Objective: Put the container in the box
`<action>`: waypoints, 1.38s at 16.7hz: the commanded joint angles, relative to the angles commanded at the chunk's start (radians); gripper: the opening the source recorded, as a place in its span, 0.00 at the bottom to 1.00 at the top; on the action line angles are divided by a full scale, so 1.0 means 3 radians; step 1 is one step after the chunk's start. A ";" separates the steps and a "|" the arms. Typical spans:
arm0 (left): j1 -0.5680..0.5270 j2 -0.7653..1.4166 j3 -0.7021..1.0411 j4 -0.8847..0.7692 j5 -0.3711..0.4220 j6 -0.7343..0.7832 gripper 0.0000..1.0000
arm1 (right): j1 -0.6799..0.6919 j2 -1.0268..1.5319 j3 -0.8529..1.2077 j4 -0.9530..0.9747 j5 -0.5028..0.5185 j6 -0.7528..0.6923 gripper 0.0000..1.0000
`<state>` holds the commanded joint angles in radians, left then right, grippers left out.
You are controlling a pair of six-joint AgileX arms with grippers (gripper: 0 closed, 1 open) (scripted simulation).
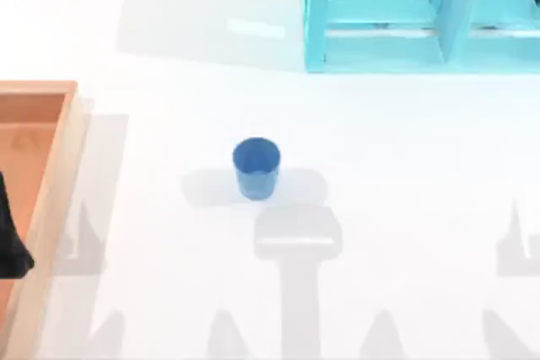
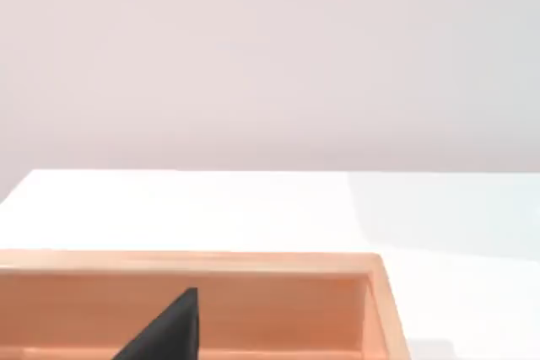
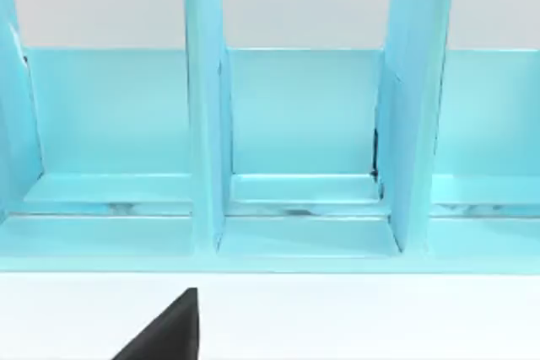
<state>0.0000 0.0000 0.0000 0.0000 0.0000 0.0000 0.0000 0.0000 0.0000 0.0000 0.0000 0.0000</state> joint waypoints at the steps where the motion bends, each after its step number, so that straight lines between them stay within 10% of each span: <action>1: 0.0000 0.0000 0.0000 0.0000 0.0000 0.0000 1.00 | 0.0000 0.0000 0.0000 0.0000 0.0000 0.0000 1.00; 10: -0.0303 0.1095 0.1092 -0.0721 0.0006 -0.0273 1.00 | 0.0000 0.0000 0.0000 0.0000 0.0000 0.0000 1.00; 23: -0.1451 0.5209 0.5265 -0.3448 0.0019 -0.1319 1.00 | 0.0000 0.0000 0.0000 0.0000 0.0000 0.0000 1.00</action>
<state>-0.4354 1.5628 1.5794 -1.0343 0.0056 -0.3957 0.0000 0.0000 0.0000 0.0000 0.0000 0.0000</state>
